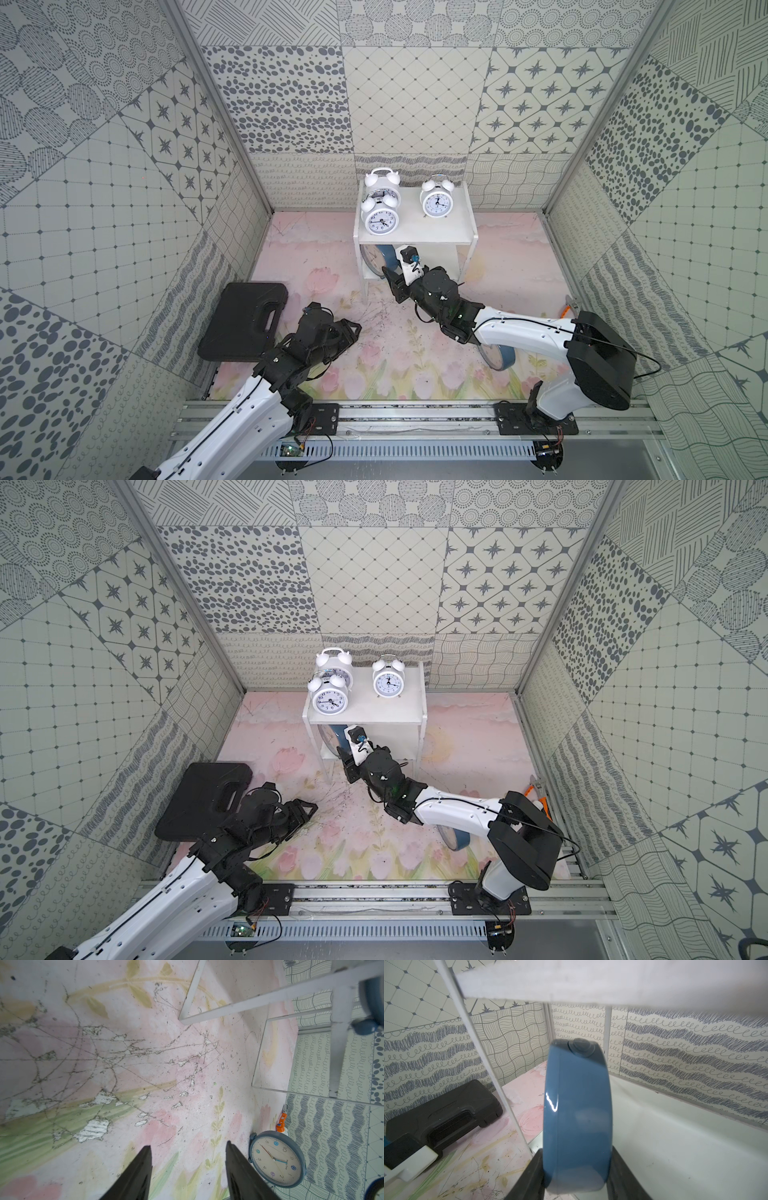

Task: Place the alarm clocks on the shelf by style
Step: Place the alarm on the shelf.

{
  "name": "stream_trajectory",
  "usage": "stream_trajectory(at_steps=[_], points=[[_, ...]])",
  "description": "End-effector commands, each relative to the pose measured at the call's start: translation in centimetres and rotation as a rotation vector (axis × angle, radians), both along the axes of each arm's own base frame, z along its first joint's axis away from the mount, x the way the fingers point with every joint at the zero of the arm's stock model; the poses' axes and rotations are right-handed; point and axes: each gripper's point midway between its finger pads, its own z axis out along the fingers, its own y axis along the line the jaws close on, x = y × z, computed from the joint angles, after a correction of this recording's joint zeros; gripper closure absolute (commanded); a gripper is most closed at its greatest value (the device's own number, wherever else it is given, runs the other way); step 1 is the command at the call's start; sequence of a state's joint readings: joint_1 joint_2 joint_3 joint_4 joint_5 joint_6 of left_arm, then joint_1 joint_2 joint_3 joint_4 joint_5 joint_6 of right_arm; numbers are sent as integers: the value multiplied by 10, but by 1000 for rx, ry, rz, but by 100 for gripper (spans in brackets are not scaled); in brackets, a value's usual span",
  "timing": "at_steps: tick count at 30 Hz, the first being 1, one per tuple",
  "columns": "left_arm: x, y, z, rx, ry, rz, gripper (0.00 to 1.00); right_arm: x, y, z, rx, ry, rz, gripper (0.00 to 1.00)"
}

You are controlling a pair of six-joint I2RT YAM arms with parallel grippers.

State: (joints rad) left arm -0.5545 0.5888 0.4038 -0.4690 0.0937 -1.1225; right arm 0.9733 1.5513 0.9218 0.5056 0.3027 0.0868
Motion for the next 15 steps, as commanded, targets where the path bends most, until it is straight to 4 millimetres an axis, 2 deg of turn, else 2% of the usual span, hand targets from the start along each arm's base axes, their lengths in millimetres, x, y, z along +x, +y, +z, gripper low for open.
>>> stream_trajectory(at_steps=[1, 7, 15], points=[[6, -4, 7, -17, -44, -13, 40, 6, 0, 13, 29, -30, -20, 43], [6, -3, 5, -16, -40, -13, 40, 7, -2, 18, 42, -28, -29, 28], [5, -3, 4, -20, -40, -8, 40, 9, -11, 20, 64, -22, -55, 25]])
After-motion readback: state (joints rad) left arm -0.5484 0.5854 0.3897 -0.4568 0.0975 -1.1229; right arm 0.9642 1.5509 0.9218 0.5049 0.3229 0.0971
